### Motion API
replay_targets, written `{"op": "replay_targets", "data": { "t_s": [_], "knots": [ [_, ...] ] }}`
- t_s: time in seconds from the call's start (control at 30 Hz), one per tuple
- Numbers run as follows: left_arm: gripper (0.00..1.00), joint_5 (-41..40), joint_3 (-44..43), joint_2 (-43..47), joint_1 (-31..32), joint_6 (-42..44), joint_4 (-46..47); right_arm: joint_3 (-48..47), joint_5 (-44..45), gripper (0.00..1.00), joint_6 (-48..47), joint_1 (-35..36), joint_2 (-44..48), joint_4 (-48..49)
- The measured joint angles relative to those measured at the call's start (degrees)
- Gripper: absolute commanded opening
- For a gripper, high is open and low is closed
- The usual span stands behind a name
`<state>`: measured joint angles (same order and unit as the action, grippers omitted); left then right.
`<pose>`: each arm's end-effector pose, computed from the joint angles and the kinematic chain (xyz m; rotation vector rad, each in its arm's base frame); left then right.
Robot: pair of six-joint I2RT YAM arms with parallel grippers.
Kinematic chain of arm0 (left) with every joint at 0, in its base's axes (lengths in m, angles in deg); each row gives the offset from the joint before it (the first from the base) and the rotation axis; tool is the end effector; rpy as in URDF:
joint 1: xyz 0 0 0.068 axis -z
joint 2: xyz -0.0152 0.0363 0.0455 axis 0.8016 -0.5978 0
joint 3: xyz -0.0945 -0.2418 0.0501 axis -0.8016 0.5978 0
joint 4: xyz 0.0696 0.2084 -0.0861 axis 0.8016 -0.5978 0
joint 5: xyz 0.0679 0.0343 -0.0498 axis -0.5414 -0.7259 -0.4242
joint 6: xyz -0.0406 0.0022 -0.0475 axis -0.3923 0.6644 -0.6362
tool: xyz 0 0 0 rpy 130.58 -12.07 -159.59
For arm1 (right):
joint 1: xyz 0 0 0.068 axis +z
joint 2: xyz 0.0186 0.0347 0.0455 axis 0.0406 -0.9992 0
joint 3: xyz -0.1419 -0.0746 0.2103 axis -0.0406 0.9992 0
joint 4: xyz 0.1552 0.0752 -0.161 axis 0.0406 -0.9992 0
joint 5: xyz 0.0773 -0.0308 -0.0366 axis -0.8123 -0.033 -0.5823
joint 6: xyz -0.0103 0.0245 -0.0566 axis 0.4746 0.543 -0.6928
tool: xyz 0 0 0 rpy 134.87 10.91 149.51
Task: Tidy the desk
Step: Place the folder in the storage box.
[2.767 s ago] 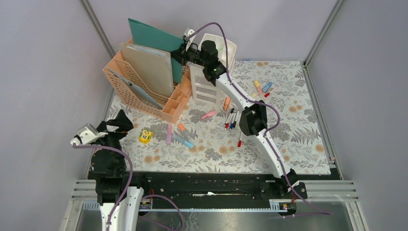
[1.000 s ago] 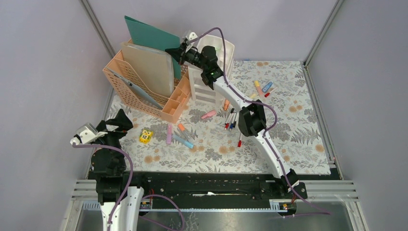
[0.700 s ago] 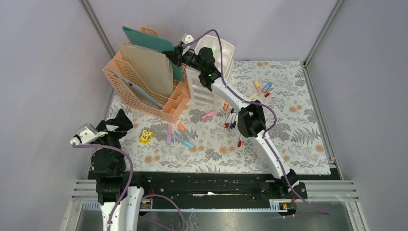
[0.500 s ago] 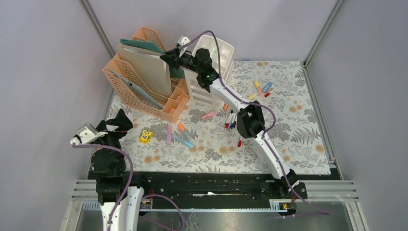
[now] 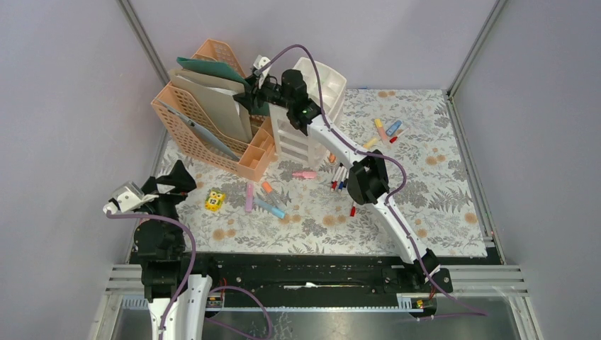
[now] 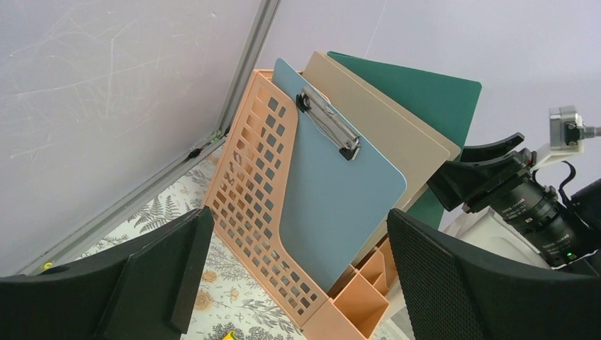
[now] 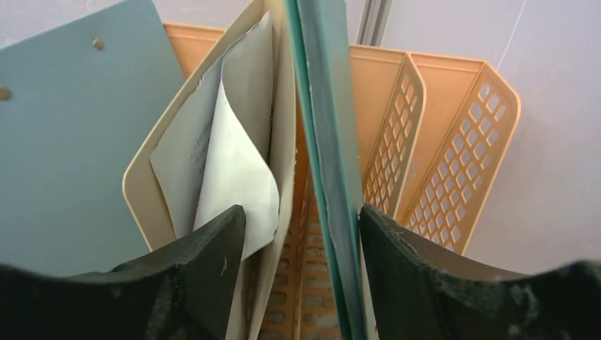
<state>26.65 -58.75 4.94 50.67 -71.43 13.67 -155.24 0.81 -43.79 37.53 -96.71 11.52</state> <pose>0.0515 0.0176 0.3164 -0.5571 1.2465 -0.0682 0.4268 0.3881 0.3145 -0.9365 1.0244 0.8558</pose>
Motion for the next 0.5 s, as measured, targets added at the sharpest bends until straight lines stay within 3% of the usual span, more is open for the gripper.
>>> {"op": "replay_targets", "data": {
  "t_s": [0.13,0.23,0.5],
  "knots": [
    [0.99,1.2,0.0,-0.2,0.0,0.0,0.2,-2.0,-0.5,0.91,-2.0,-0.2,0.5,-6.7],
    [0.99,3.1,0.0,-0.9,0.0,0.0,0.7,-2.1,-1.9,0.98,-3.8,-0.7,2.6,-12.5],
    [0.99,13.8,-0.5,-7.1,0.0,-1.7,3.7,5.8,-7.7,0.99,-8.2,-5.1,18.9,-25.8]
  ]
}}
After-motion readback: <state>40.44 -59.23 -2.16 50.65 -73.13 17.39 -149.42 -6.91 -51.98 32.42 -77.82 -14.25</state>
